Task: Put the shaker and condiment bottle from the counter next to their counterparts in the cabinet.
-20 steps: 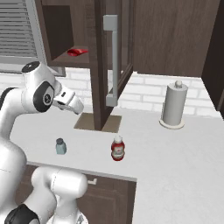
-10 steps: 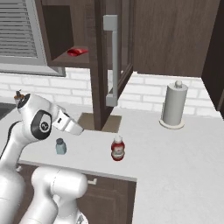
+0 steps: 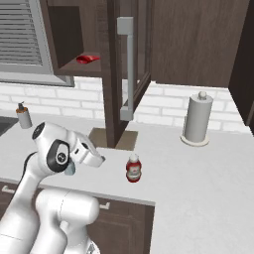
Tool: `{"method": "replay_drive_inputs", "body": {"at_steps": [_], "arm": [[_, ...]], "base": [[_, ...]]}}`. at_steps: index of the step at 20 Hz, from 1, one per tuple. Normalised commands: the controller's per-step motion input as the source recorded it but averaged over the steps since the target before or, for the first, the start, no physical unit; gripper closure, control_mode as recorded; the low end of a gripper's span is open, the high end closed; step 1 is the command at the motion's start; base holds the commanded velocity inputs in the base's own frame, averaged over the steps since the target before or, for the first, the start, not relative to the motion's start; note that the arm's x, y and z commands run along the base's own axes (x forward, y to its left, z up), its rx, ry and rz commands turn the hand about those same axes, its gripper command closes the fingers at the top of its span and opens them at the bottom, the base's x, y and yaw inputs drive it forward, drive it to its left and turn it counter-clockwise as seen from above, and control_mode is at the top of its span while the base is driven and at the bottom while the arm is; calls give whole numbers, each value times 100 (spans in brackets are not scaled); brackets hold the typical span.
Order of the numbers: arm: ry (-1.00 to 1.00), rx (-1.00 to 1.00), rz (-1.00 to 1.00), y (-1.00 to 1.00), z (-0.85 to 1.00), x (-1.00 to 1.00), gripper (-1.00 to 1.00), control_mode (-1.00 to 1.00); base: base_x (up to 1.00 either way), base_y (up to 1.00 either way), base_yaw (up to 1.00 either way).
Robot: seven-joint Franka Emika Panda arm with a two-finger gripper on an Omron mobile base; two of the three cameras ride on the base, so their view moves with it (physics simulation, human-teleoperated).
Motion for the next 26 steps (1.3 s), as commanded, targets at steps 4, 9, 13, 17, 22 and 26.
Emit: {"method": "replay_drive_inputs", "body": {"at_steps": [4,9,13,17,22,26], "arm": [[-24,2,-4,-51,-67,0,-100,-100],[-14,3,-6,-33,-49,0,-100,-100],[32,1,-1,-8,-35,5,-100,-100],[12,0,0,-3,-35,0,-100,-100],[0,0,0,0,-45,5,-100,-100],[-3,0,0,-9,-58,1,-100,-100]], "base": [[0,0,0],[0,0,0],[0,0,0],[0,0,0],[0,0,0],[0,0,0]]}}
